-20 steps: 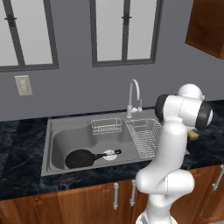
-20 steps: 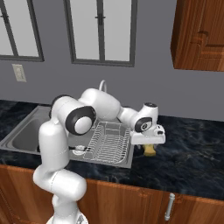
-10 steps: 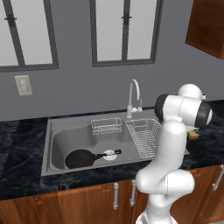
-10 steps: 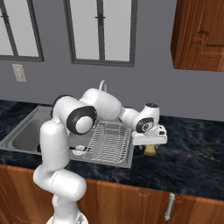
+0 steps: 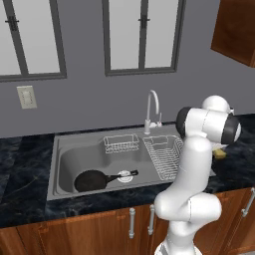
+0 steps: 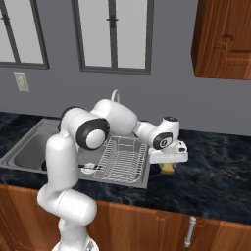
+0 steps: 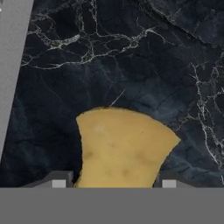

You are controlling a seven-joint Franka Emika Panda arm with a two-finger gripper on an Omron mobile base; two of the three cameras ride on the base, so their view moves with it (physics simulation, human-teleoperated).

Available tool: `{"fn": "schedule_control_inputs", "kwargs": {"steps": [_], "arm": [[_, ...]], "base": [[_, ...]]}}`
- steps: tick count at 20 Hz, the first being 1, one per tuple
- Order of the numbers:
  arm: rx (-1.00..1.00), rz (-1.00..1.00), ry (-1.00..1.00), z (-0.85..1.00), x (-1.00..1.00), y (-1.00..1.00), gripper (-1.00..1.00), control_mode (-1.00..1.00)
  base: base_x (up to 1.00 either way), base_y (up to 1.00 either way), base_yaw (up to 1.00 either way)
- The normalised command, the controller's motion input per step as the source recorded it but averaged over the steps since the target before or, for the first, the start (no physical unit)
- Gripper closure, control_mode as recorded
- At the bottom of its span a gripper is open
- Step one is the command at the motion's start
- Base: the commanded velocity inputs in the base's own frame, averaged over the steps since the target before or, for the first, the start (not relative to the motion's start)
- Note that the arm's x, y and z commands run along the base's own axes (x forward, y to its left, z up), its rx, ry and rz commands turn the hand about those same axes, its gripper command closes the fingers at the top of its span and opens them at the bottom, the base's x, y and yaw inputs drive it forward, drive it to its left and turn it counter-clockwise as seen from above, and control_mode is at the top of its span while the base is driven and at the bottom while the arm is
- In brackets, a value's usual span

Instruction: Pick the pan and sponge and place them into the sink. Then turn on the water.

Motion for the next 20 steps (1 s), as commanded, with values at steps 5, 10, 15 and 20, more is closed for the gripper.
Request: {"fn": "schedule_control_inputs", "kwargs": {"steps": [5,10,15,20], "arm": [[0.06,0.0,0.0,0.35,-0.58,0.0,1.0,-1.0],[0.09,0.0,0.0,0.67,-1.0,0.2,1.0,-1.0],[0.0,0.06,0.0,0.54,-0.75,0.89,1.0,-1.0],[0.0,0.13,0.0,0.48,-0.32,1.0,1.0,-1.0]], "base": [[0.0,0.0,0.0],[0.0,0.0,0.0],[0.0,0.0,0.0],[0.0,0.0,0.0]]}}
